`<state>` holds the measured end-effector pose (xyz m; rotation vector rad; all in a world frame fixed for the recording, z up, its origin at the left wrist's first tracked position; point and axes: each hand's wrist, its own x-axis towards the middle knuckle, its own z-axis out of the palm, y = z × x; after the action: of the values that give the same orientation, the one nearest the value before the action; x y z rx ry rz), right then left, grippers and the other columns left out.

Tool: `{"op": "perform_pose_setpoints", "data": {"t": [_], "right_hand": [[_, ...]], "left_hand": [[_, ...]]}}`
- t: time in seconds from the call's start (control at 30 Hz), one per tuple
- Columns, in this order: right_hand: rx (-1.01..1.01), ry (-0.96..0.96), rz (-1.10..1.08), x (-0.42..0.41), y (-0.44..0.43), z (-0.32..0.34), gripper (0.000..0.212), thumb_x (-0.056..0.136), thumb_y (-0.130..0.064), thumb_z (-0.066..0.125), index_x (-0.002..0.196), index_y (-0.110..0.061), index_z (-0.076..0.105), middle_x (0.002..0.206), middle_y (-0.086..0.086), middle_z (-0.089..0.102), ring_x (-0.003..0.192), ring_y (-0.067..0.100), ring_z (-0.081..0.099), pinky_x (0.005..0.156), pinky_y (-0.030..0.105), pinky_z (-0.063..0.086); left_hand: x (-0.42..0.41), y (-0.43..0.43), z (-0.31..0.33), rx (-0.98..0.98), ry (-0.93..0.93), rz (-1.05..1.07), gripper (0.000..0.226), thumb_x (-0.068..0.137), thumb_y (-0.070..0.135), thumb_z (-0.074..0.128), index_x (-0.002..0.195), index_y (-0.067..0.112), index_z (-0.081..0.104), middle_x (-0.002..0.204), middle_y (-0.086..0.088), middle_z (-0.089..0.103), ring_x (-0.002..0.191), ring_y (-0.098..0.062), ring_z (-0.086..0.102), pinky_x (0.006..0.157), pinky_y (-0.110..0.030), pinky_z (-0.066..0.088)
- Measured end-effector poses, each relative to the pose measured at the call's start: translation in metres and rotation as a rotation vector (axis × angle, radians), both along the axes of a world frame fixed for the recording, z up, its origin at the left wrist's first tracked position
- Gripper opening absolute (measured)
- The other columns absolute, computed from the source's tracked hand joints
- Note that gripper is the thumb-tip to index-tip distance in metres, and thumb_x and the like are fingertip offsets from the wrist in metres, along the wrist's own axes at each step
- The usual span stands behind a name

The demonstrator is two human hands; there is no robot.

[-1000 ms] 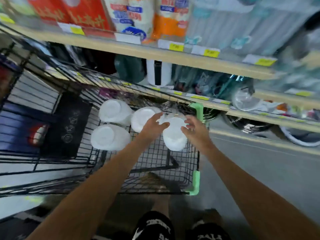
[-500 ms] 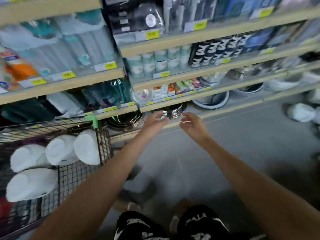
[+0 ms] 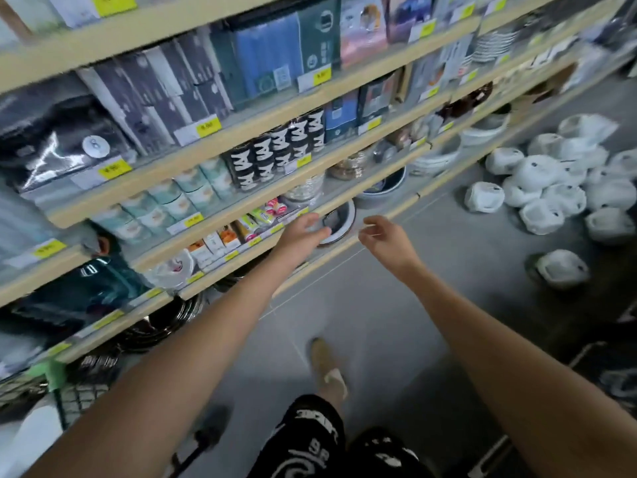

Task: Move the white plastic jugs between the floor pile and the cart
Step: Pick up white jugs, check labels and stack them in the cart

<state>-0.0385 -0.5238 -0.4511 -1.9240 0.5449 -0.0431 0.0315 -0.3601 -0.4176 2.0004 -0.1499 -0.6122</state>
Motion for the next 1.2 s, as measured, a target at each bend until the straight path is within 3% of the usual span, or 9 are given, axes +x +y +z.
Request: {"op": "perform_pose_setpoints", "data": {"t": [0.17, 0.4, 0.57, 0.8, 0.9, 1.03, 1.2], "right_hand": [[-0.023, 0.012, -0.070, 0.031, -0.088, -0.007, 0.032, 0.092, -0.013, 0.059, 0.124, -0.009, 0.057, 0.100, 0.004, 0.065, 0.092, 0.019, 0.061, 0.083, 0.030, 0.047], [-0.003, 0.056, -0.245, 0.090, -0.222, -0.008, 0.030, 0.092, -0.012, 0.058, 0.122, -0.010, 0.058, 0.092, 0.001, 0.063, 0.082, 0.016, 0.058, 0.069, 0.023, 0.047], [0.014, 0.093, -0.420, 0.095, -0.311, -0.009, 0.030, 0.092, -0.013, 0.058, 0.122, -0.010, 0.059, 0.097, 0.003, 0.064, 0.082, 0.014, 0.057, 0.068, 0.022, 0.043], [0.024, 0.138, -0.647, 0.055, -0.423, -0.013, 0.034, 0.092, -0.014, 0.058, 0.125, -0.008, 0.058, 0.106, 0.010, 0.067, 0.087, 0.016, 0.058, 0.078, 0.026, 0.046], [0.042, 0.143, -0.724, 0.034, -0.474, -0.017, 0.035, 0.092, -0.016, 0.058, 0.126, -0.009, 0.057, 0.104, 0.004, 0.063, 0.091, 0.015, 0.059, 0.083, 0.028, 0.047], [0.057, 0.160, -0.794, 0.006, -0.553, -0.029, 0.034, 0.092, -0.017, 0.057, 0.126, -0.011, 0.057, 0.101, 0.001, 0.063, 0.086, 0.014, 0.059, 0.078, 0.028, 0.047], [0.068, 0.212, -0.825, -0.030, -0.670, -0.044, 0.036, 0.093, -0.012, 0.057, 0.128, -0.006, 0.055, 0.099, 0.005, 0.061, 0.084, 0.018, 0.059, 0.072, 0.025, 0.045]], "left_hand": [[0.049, -0.095, -0.010, -0.023, 0.030, -0.133, 0.045, 0.092, 0.019, 0.061, 0.135, 0.012, 0.049, 0.141, -0.004, 0.049, 0.123, -0.012, 0.047, 0.096, -0.022, 0.034], [0.127, -0.249, -0.026, 0.054, 0.039, -0.327, 0.053, 0.091, 0.025, 0.062, 0.140, 0.015, 0.044, 0.146, -0.001, 0.044, 0.132, -0.016, 0.043, 0.107, -0.028, 0.033], [0.154, -0.368, -0.025, 0.066, 0.048, -0.521, 0.053, 0.092, 0.018, 0.061, 0.141, 0.008, 0.042, 0.148, -0.006, 0.042, 0.136, -0.016, 0.039, 0.096, -0.016, 0.029], [0.141, -0.511, -0.036, 0.111, 0.040, -0.774, 0.055, 0.091, 0.023, 0.063, 0.141, 0.010, 0.042, 0.147, -0.007, 0.043, 0.135, -0.016, 0.040, 0.101, -0.021, 0.030], [0.124, -0.569, -0.039, 0.106, 0.049, -0.862, 0.055, 0.091, 0.022, 0.063, 0.141, 0.009, 0.042, 0.146, -0.007, 0.043, 0.135, -0.016, 0.040, 0.102, -0.021, 0.030], [0.099, -0.657, -0.049, 0.129, 0.066, -0.942, 0.057, 0.091, 0.022, 0.064, 0.141, 0.008, 0.041, 0.146, -0.008, 0.043, 0.134, -0.016, 0.041, 0.109, -0.026, 0.031], [0.065, -0.773, -0.062, 0.212, 0.087, -1.012, 0.057, 0.091, 0.024, 0.063, 0.142, 0.009, 0.041, 0.147, -0.006, 0.042, 0.135, -0.015, 0.040, 0.101, -0.020, 0.030]]}}
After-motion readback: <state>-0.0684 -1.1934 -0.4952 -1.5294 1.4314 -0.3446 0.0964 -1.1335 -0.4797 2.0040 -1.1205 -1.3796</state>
